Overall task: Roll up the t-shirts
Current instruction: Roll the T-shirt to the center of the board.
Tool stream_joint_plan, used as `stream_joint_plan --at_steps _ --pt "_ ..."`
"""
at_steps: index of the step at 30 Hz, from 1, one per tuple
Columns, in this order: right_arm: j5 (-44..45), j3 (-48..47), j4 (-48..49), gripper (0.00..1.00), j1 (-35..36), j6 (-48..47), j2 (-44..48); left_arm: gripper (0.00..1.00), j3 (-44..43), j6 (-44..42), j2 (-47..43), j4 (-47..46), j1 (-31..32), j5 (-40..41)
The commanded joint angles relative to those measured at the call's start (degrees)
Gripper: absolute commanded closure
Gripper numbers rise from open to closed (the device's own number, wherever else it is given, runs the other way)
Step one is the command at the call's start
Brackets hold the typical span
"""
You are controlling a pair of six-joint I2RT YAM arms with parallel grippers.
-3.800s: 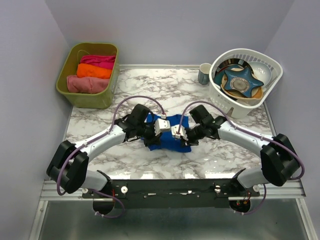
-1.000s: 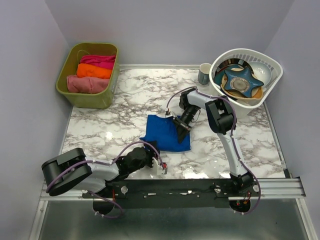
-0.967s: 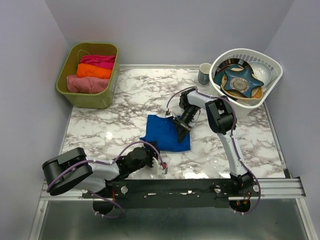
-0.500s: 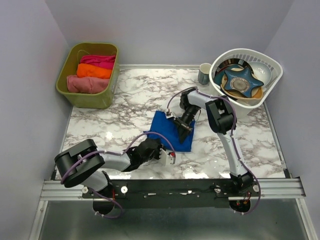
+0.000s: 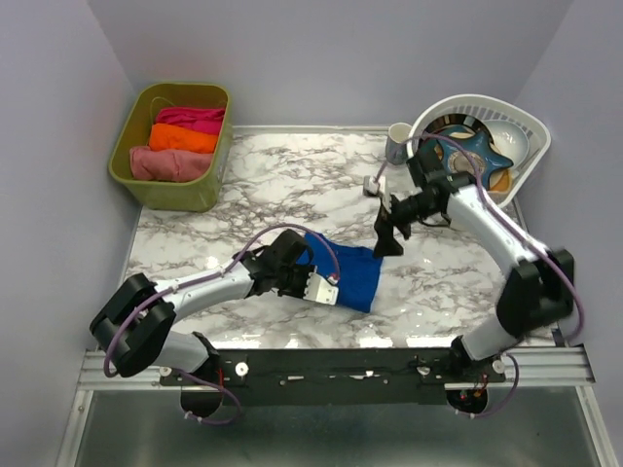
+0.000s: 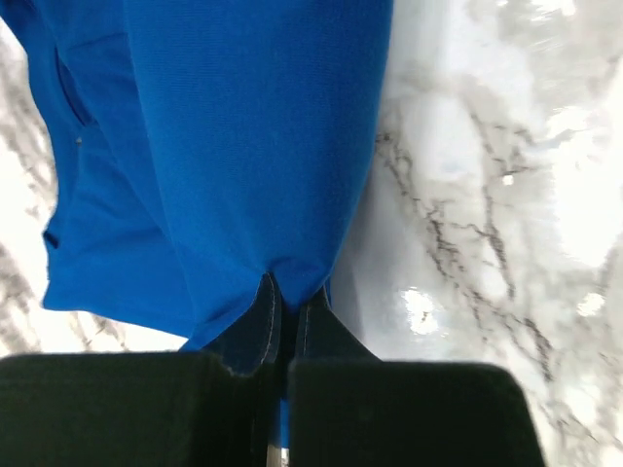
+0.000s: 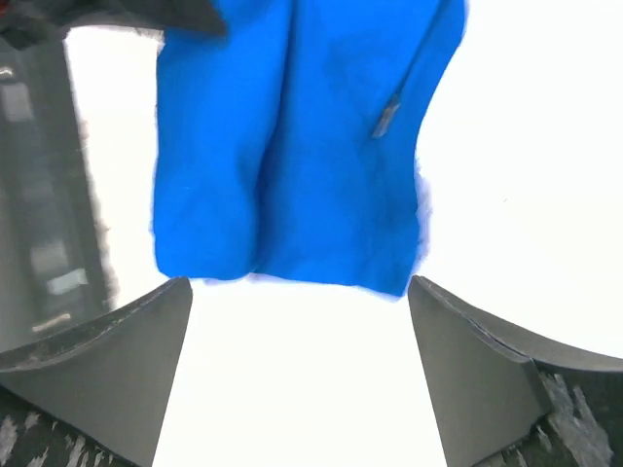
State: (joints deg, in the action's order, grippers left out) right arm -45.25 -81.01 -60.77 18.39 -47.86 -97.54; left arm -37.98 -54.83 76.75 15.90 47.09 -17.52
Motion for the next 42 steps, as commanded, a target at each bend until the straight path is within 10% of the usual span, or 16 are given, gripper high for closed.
stream_joint_plan --at_steps 1,10,28,38,42 --pt "6.2 25.9 28.9 0.0 6.1 -8.7 20.8 1.0 -7.7 -0.3 5.2 17.9 -3.1 -13.3" --pt "21.3 48.2 48.7 0.0 26.2 -0.4 35.5 1.0 -12.7 0.9 9.9 21.3 -6.6 -15.6" --pt "27.1 48.6 54.5 0.02 33.9 6.0 26.7 1.0 -11.8 8.0 7.1 19.5 -7.0 -15.4" --pt "27.0 45.6 43.7 0.86 32.4 9.1 24.7 1.0 -15.0 8.4 7.1 28.2 -7.8 -20.4" --pt "17.2 42.7 35.9 0.93 23.0 9.6 23.0 1.0 -21.1 7.6 9.4 35.5 -8.3 -24.1"
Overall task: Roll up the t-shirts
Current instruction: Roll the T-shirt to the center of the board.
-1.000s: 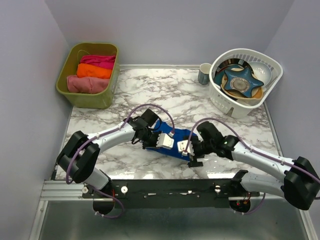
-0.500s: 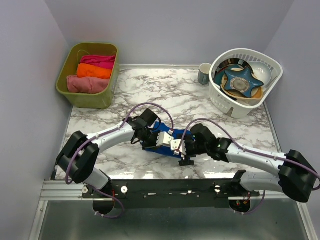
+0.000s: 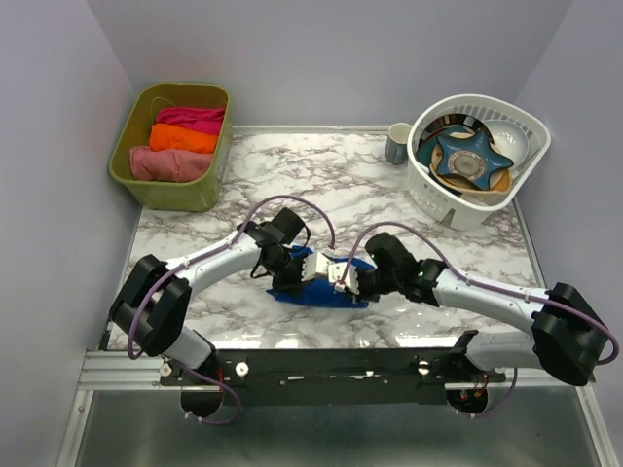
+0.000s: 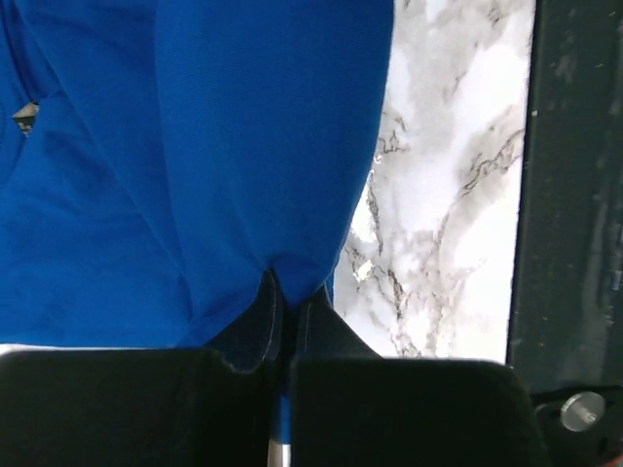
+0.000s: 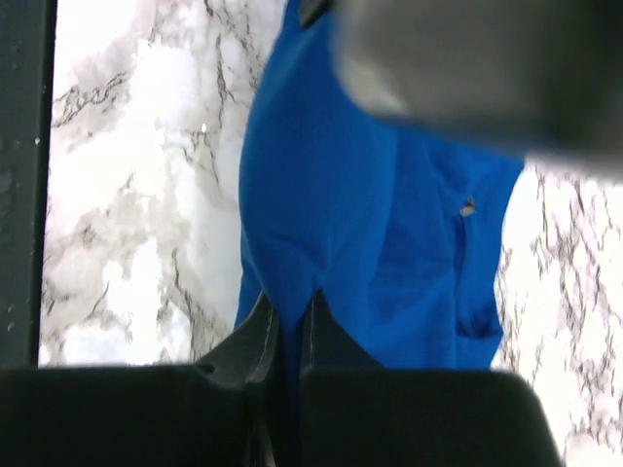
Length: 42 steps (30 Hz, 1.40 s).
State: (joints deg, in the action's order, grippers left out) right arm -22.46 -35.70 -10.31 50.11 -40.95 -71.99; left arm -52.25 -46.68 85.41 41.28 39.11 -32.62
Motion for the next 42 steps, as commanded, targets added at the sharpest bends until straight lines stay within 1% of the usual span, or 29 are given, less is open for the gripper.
stream_joint_plan --at_steps 1,2,3,4,6,7,9,10,13,14,17,20,22,24,26,27,28,30,31,33,34,35,36,37,38,39,40,41,42 --pt "-7.8 -3.5 -16.2 0.93 -10.7 2.2 -3.3 1.0 -8.0 -0.5 2.9 13.4 -0.6 -9.7" --pt "-13.8 -4.4 -20.5 0.93 -12.8 -0.2 -4.3 1.0 -9.4 -0.6 4.2 15.0 -0.9 -11.2" --pt "-15.8 -6.1 -22.3 0.92 -16.1 -1.1 -5.3 1.0 -12.1 -1.0 5.6 16.6 -1.2 -12.2" --pt "-17.3 -6.9 -24.0 0.92 -17.2 -2.1 -7.6 1.0 -13.5 -1.8 8.3 19.4 -2.1 -13.0" --pt "-21.9 -8.8 -30.0 0.92 -19.3 -6.7 -10.6 1.0 -15.4 -1.7 10.6 20.6 -2.9 -14.1" --pt "-22.6 -10.7 -31.5 0.92 -19.7 -7.6 -13.8 1.0 -16.5 -1.5 11.8 19.9 -3.6 -14.3" --pt "-24.9 -13.1 -35.3 0.92 -21.1 -9.5 -16.8 1.0 -18.6 -0.9 13.6 19.6 -4.3 -14.3" --pt "-25.7 -16.1 -36.9 0.92 -21.5 -10.1 -19.0 1.0 -19.5 -0.6 16.3 20.3 -4.7 -14.6" --pt "-28.3 -21.1 -43.6 0.92 -23.8 -12.5 -28.1 0.98 -24.5 -0.1 22.9 23.1 -7.0 -16.5" --pt "-29.2 -23.9 -46.3 0.92 -24.4 -12.9 -32.5 0.98 -25.6 0.1 24.4 23.2 -8.3 -16.9" --pt "-30.1 -27.7 -50.1 0.93 -27.3 -14.4 -36.8 0.98 -30.1 0.8 28.8 24.5 -10.4 -19.6" --pt "-29.1 -29.2 -52.8 0.93 -29.4 -17.0 -39.5 0.96 -35.8 0.2 32.6 28.2 -12.4 -21.5" --pt "-29.0 -30.4 -54.0 0.94 -30.8 -17.9 -41.2 0.88 -40.4 -1.7 35.3 32.3 -13.2 -22.7" --pt "-29.0 -30.7 -54.3 0.95 -32.1 -17.3 -41.9 0.77 -42.2 -1.5 36.1 33.1 -13.5 -23.5" --pt "-28.8 -31.4 -54.7 0.96 -32.5 -16.5 -43.6 0.72 -42.3 3.6 34.7 28.5 -14.3 -23.4" --pt "-28.8 -32.0 -55.0 0.95 -32.9 -15.2 -44.4 0.67 -41.5 6.5 33.8 25.5 -14.7 -21.7" --pt "-29.0 -33.0 -55.2 0.95 -33.1 -14.6 -45.9 0.65 -39.2 9.8 31.0 19.0 -15.0 -21.0" --pt "-29.3 -34.8 -56.1 0.96 -33.8 -12.5 -47.6 0.61 -36.7 16.2 27.8 13.4 -16.2 -17.4" --pt "-29.4 -35.7 -56.7 0.96 -33.9 -11.7 -48.9 0.6 -34.3 17.9 24.4 8.4 -16.4 -15.7" --pt "-29.5 -39.7 -60.1 0.96 -34.2 -10.2 -53.0 0.58 -32.3 19.2 21.0 4.8 -16.9 -12.0" --pt "-29.7 -40.9 -60.6 0.95 -34.5 -9.2 -54.0 0.57 -29.6 18.8 17.0 1.1 -16.9 -8.4" --pt "-30.4 -42.5 -61.3 0.95 -34.9 -8.4 -56.1 0.55 -27.6 18.3 14.7 -1.4 -16.8 -6.6" --pt "-30.7 -43.3 -61.6 0.95 -35.3 -6.8 -56.9 0.52 -25.2 16.5 12.2 -4.1 -16.4 -4.8" --pt "-31.2 -44.1 -62.3 0.95 -35.6 -6.6 -57.7 0.51 -20.6 14.6 7.5 -8.2 -15.9 -2.1" --pt "-32.0 -44.6 -63.0 0.95 -35.8 -6.2 -58.4 0.5 -18.2 13.0 5.2 -10.2 -15.1 0.1" --pt "-32.3 -45.2 -63.2 0.95 -36.0 -5.5 -59.2 0.46 -15.8 11.6 3.0 -12.1 -12.9 2.0" --pt "-32.6 -45.3 -63.1 0.95 -36.0 -5.0 -59.4 0.45 -10.6 7.7 -1.3 -15.8 -11.5 3.3" --pt "-32.7 -45.3 -63.1 0.95 -36.0 -4.7 -59.6 0.43 -7.5 6.2 -3.9 -18.7 -9.7 7.3" --pt "-32.7 -45.3 -63.0 0.94 -36.0 -4.2 -59.9 0.39 -3.9 4.8 -6.4 -22.3 -7.9 9.3"
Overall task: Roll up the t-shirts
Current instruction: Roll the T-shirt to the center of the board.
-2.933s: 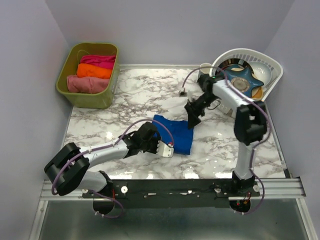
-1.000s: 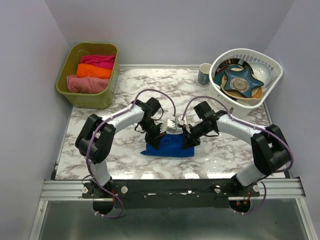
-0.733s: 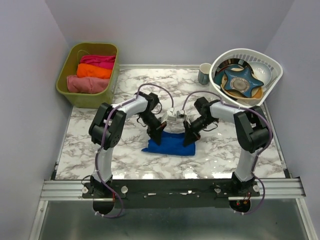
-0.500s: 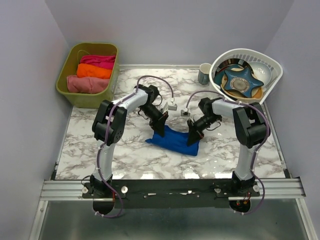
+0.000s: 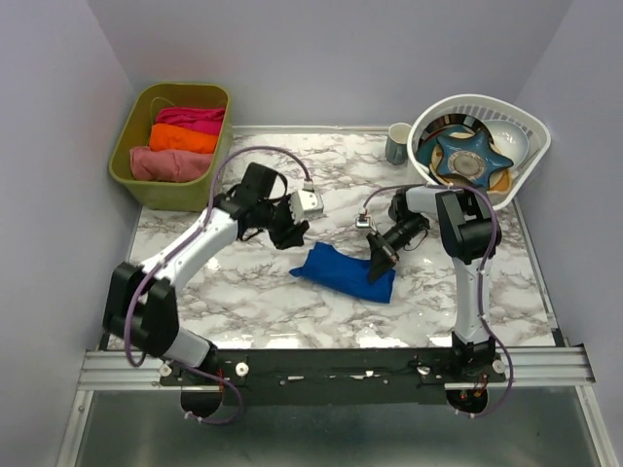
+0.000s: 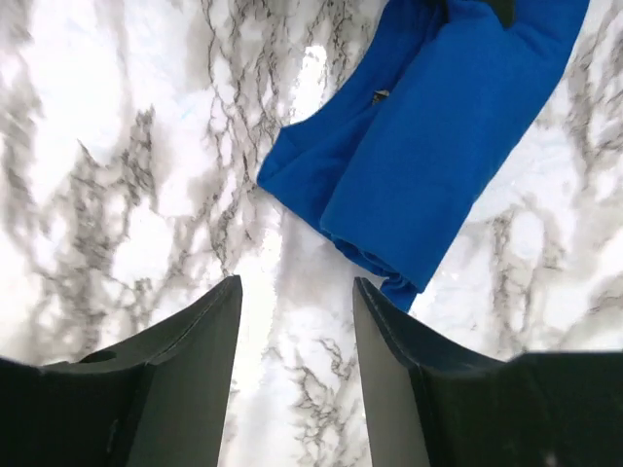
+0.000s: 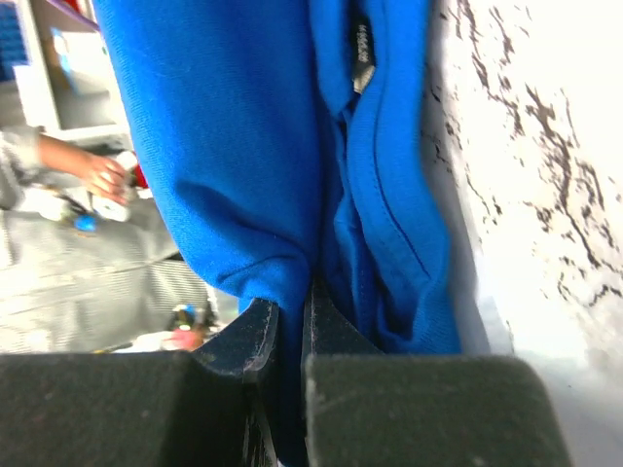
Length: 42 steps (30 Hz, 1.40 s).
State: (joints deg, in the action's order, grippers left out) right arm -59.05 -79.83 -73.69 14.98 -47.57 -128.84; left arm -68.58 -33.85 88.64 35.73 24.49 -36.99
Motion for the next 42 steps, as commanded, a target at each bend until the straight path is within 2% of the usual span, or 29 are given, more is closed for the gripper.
stream_joint_plan --at_steps 1,2,3,4,7,9,13,17,22,27,28,31,32,33,34,35,36,37,38,39,42 --pt "3.7 -1.1 0.4 0.95 -0.9 3.0 -3.2 0.38 19.9 -10.9 -14.8 -24.0 10.9 15.6" --pt "3.2 -0.9 0.6 0.94 -1.0 3.1 -3.3 0.36 23.8 -12.1 -17.2 -28.4 12.9 17.3" --pt "2.9 -0.8 0.7 0.94 -1.1 3.3 -3.4 0.3 27.7 -12.7 -19.4 -33.3 14.5 20.4" --pt "2.6 -0.9 0.1 0.95 -1.2 3.0 -4.2 0.27 34.7 -13.6 -22.8 -42.0 18.6 21.8" --pt "1.5 -4.1 -5.0 0.95 -1.5 1.3 -8.7 0.23 45.0 -19.8 -25.0 -57.5 24.3 27.8" --pt "0.5 -5.2 -7.5 0.95 -1.9 0.6 -9.8 0.23 48.2 -22.7 -24.2 -63.8 27.8 30.2" --pt "0.5 -5.1 -7.3 0.94 -2.1 0.8 -9.8 0.23 52.4 -27.0 -15.9 -79.1 32.0 34.8" --pt "0.3 -6.8 -10.0 0.94 -2.1 -0.2 -11.6 0.23 50.9 -27.7 -7.0 -85.3 32.9 35.9" --pt "0.9 -6.8 -10.2 0.94 -2.1 -0.7 -11.7 0.26 48.0 -28.0 -1.7 -84.2 32.9 34.3" --pt "0.7 -6.9 -10.5 0.93 -2.2 -1.0 -11.8 0.41 45.4 -29.5 -0.1 -77.6 32.9 32.9" --pt "0.8 -6.9 -10.4 0.92 -2.1 -1.0 -11.6 0.51 43.5 -29.4 0.3 -75.5 32.9 32.6" --pt "0.8 -6.3 -9.6 0.84 -2.1 -1.5 -10.8 0.67 38.1 -28.2 0.7 -65.3 32.5 30.3" --pt "1.0 -4.8 -7.1 0.81 -2.1 -0.9 -9.1 0.72 36.3 -28.1 0.7 -58.0 32.2 29.3" --pt "1.7 -3.9 -5.3 0.7 -2.1 1.0 -7.8 0.8 34.1 -27.7 0.8 -53.6 31.6 28.0" --pt "2.2 -3.1 -3.8 0.68 -2.1 1.6 -6.4 0.9 30.0 -27.6 0.7 -49.1 31.0 24.6" --pt "2.6 -2.5 -0.8 0.67 -2.2 2.5 -4.9 0.92 27.9 -27.8 0.9 -39.5 30.5 22.7" --pt "3.3 -2.5 0.3 0.64 -2.1 3.5 -1.4 0.94 25.6 -28.4 1.0 -34.1 29.6 20.3" --pt "3.8 -2.7 1.4 0.59 -2.2 4.1 0.4 1.0 21.4 -27.9 1.4 -29.6 29.2 19.0" --pt "4.4 -3.0 4.8 0.53 -2.1 5.2 2.9 1.0 19.4 -27.8 1.7 -20.8 28.9 15.9" --pt "6.0 -3.1 6.4 0.27 -2.2 6.7 7.2 1.0 17.2 -28.5 2.1 -15.4 28.3 14.0" --pt "10.2 -2.3 12.2 0.01 -2.1 7.5 14.0 1.0 10.8 -30.1 3.4 -0.2 27.9 10.3"
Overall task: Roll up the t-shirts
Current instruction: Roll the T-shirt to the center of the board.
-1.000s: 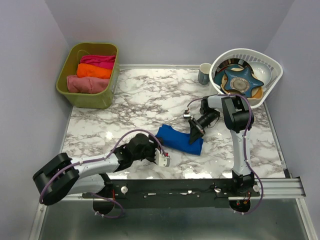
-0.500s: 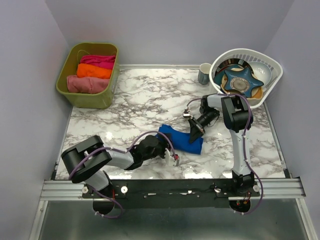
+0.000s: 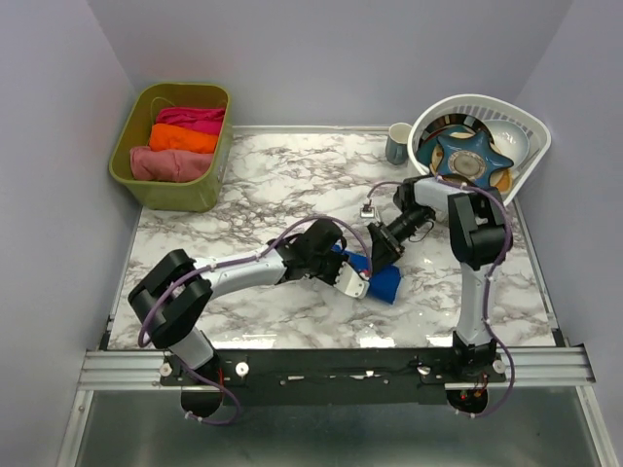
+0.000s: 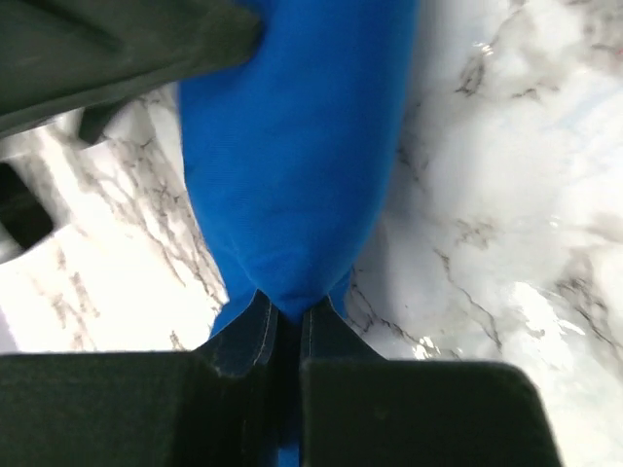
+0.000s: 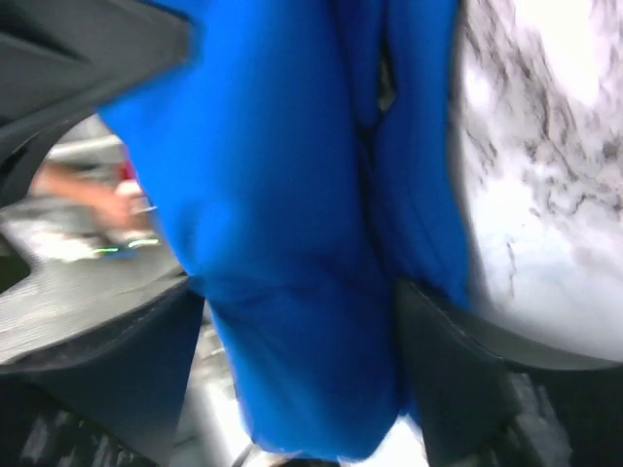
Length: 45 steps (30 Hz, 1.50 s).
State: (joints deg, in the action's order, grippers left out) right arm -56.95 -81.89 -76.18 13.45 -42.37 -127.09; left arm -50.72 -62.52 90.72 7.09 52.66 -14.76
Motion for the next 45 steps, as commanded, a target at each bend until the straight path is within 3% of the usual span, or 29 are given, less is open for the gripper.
stream_joint_plan --at_steps 1,2,5,7,12,16,19,22,26,28,36,45 --pt "9.2 1.0 16.1 0.01 -0.5 2.4 16.5 1.0 -9.9 -2.9 2.4 32.6 -0.3 -13.1" --pt "10.0 1.9 18.3 0.01 -0.5 2.3 18.4 1.0 -11.5 -4.3 3.2 39.9 -0.3 -14.1" --pt "13.5 7.9 24.0 0.01 -0.5 3.7 28.0 1.0 -16.9 -3.7 7.1 49.7 -0.7 -18.5" --pt "17.2 12.3 27.8 0.0 -0.5 6.2 33.0 1.0 -19.1 -2.5 9.6 52.1 -0.9 -21.0" --pt "27.7 30.4 42.4 0.0 -0.6 7.6 58.7 1.0 -22.1 1.5 14.3 55.9 -1.6 -25.4" --pt "23.1 40.7 46.2 0.0 -0.5 -1.2 80.0 1.0 -26.1 2.9 20.4 59.3 -3.0 -30.0" --pt "16.3 44.3 41.0 0.0 0.2 -11.0 92.2 1.0 -29.0 4.2 25.2 62.0 -4.8 -31.3" --pt "12.6 45.9 35.2 0.0 1.5 -16.0 96.4 1.0 -30.3 6.1 28.2 61.9 -8.8 -35.6" --pt "9.0 44.1 24.6 0.0 3.6 -21.3 91.3 0.99 -32.7 8.6 30.1 61.6 -11.3 -37.1" --pt "9.7 44.6 23.8 0.0 6.0 -21.9 88.9 0.99 -33.4 9.3 31.0 62.0 -11.8 -37.9" --pt "7.3 41.6 24.8 0.0 13.7 -21.2 69.5 0.97 -33.0 12.5 31.5 60.2 -12.3 -38.2" --pt "10.0 41.9 32.7 0.0 21.1 -13.3 61.6 0.97 -33.4 15.4 32.2 58.9 -13.1 -39.7"
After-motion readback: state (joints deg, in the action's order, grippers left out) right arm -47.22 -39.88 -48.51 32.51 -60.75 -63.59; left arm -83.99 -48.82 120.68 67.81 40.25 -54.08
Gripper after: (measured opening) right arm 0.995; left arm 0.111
